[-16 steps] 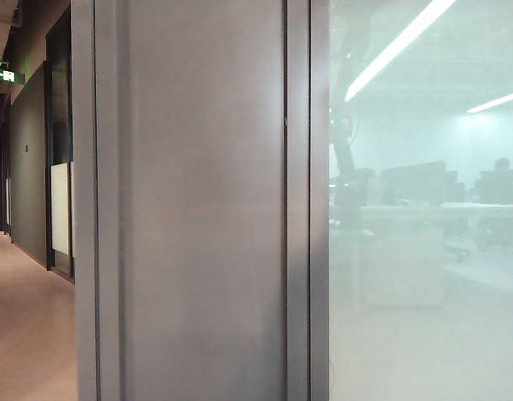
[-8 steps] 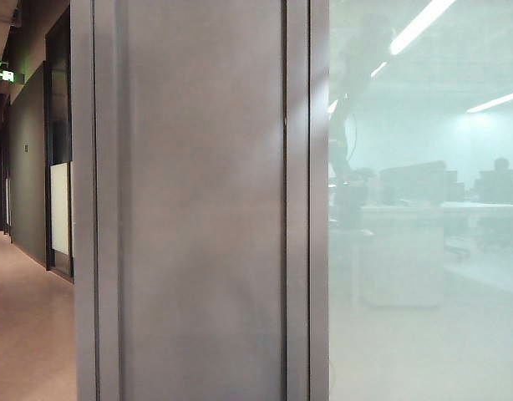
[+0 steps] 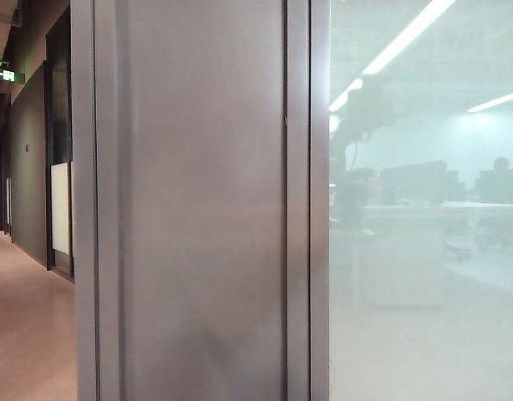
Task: Raise the arm to find the leftmost switch on the wall and turn on the lights.
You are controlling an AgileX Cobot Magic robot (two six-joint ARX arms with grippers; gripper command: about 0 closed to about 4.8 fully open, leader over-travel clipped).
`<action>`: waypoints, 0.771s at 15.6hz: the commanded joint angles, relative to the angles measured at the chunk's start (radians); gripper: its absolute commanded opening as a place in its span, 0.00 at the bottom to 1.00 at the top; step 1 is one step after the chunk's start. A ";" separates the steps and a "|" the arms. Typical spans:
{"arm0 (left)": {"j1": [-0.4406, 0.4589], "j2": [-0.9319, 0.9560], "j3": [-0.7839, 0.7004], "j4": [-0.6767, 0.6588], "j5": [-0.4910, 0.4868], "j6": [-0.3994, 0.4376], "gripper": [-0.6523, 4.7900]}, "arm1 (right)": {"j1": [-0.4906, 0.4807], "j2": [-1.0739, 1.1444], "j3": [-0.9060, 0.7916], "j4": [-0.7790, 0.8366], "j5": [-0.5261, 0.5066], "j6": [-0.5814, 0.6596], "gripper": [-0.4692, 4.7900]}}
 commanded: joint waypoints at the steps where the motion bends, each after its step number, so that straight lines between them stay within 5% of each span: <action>1: 0.000 -0.002 -0.006 0.044 0.005 -0.027 0.11 | -0.001 -0.016 -0.035 0.019 0.000 -0.002 0.09; 12: 0.000 -0.003 -0.006 0.040 0.005 -0.027 0.11 | 0.000 -0.019 -0.035 0.002 -0.003 -0.002 0.09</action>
